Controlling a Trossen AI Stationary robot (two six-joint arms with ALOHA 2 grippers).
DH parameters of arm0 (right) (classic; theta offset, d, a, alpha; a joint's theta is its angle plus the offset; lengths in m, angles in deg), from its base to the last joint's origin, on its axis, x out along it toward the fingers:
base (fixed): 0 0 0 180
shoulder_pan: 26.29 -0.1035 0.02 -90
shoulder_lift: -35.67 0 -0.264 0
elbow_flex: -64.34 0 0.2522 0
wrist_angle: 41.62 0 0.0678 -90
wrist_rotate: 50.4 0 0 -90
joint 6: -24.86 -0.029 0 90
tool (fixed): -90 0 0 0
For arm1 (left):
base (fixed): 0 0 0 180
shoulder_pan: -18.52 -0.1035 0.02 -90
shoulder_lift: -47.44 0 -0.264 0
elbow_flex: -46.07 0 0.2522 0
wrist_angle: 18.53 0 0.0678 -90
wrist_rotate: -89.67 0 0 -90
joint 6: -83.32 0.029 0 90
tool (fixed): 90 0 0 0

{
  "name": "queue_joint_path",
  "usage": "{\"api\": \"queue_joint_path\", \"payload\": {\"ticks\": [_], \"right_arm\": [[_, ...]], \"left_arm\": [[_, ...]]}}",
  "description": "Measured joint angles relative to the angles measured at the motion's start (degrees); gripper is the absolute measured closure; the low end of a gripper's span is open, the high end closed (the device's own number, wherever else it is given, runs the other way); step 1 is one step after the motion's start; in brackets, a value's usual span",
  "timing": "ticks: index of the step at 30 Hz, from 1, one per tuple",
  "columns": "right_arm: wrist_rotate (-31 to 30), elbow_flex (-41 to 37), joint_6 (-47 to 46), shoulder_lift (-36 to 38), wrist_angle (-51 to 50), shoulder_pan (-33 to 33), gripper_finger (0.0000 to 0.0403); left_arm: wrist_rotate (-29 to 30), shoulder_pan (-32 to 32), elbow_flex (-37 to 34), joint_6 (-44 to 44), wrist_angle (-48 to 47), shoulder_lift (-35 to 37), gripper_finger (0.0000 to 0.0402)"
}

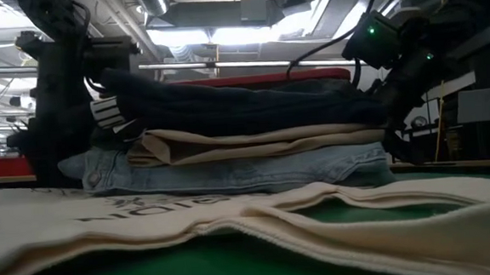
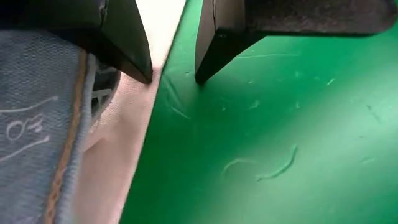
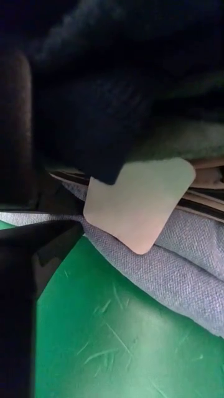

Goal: Fold Laundry from Bin
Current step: Put the stacked clothes into the red organizer bin

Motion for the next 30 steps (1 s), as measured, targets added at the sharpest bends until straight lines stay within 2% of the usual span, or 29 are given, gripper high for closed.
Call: {"api": "queue_joint_path", "payload": {"ticks": [22,30], "right_arm": [[-0.01,-0.02,0.00,-0.01,-0.30,-0.01,0.0386],[-0.04,0.00,0.00,-0.01,-0.66,-0.02,0.0386]], "left_arm": [[-1.57,-5.08,-0.01,1.14,4.84,3.86,0.0283],[-2.10,-6.05,-0.01,0.48,14.51,4.51,0.0283]]}}
